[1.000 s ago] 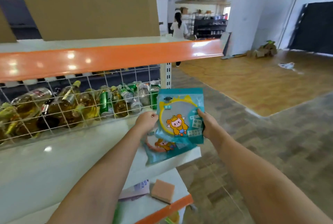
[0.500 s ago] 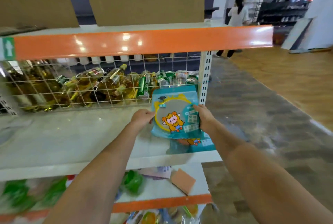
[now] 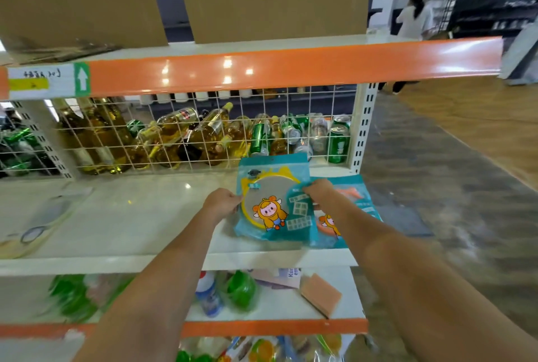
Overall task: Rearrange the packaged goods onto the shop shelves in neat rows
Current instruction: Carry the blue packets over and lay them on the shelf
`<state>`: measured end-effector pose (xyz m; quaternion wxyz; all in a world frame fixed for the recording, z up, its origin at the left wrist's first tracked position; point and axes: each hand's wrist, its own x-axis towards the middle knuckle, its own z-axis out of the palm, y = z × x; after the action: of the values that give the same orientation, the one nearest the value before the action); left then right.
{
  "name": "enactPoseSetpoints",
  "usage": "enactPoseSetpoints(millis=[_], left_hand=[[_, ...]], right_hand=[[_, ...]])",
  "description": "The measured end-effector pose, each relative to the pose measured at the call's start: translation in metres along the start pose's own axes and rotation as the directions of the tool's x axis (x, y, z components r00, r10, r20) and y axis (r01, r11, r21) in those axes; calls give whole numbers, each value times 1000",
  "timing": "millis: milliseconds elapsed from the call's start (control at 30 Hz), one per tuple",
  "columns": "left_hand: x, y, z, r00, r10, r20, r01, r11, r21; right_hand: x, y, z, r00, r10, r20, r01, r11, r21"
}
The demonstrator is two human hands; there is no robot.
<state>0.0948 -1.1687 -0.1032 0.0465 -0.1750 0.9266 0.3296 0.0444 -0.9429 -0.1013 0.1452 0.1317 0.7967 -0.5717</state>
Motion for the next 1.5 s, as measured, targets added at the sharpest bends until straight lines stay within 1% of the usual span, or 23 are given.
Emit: enactPoseSetpoints(millis=[67, 167, 267, 367, 600, 733, 833, 900, 1000, 1100, 1167, 1233, 1333, 1433, 1500], left_hand=[[2, -10, -1, 1000, -14, 6, 14, 999, 38], [3, -21, -2, 999, -36, 3, 36, 997, 66], [2, -26, -2, 999, -48, 4, 47, 996, 80], [-1, -28, -1, 999, -32, 5, 32, 991, 127], [-3, -29, 2, 1000, 20, 10, -22, 959, 281], [-2, -30, 4, 999, 38, 20, -43, 935, 352], [-2, -31, 7, 998, 64, 0, -59, 920, 387], [-3, -32, 8, 997, 77, -17, -63, 907, 416], [-5, -33, 10, 994, 101, -35, -75, 888, 454], [-5, -33, 10, 992, 114, -45, -78, 869, 489], [-7, -31, 5, 990, 134, -51, -91, 863, 497], [-12, -29, 1, 986, 157, -54, -109, 859, 500], [-25, -30, -8, 977, 203, -62, -138, 830, 541], [-42, -36, -20, 964, 255, -80, -154, 775, 613], [-58, -44, -26, 963, 247, -107, -128, 770, 625]], right_hand=[[-3, 0, 7, 1000, -11, -6, 10, 991, -134], [-16, 0, 13, 1000, -13, -4, 12, 965, -260], [-19, 0, 19, 997, -69, -22, 52, 898, -438], [-19, 2, 23, 995, -92, -35, 64, 871, -488], [-21, 2, 26, 987, -153, -53, 86, 771, -631], [-22, -1, 25, 984, -167, -58, 87, 746, -661], [-24, -2, 22, 980, -189, -66, 92, 717, -690], [-27, -1, 19, 973, -216, -86, 96, 708, -700], [-32, 4, 18, 962, -245, -121, 100, 727, -679], [-37, 7, 20, 954, -277, -115, 130, 727, -674], [-42, 2, 23, 946, -309, -97, 157, 700, -696], [-49, -5, 28, 934, -353, -64, 192, 642, -742], [-56, -14, 39, 898, -440, 20, 291, 560, -776], [-64, -18, 53, 837, -527, 148, 412, 428, -804], [-73, -15, 65, 800, -548, 245, 475, 330, -816]])
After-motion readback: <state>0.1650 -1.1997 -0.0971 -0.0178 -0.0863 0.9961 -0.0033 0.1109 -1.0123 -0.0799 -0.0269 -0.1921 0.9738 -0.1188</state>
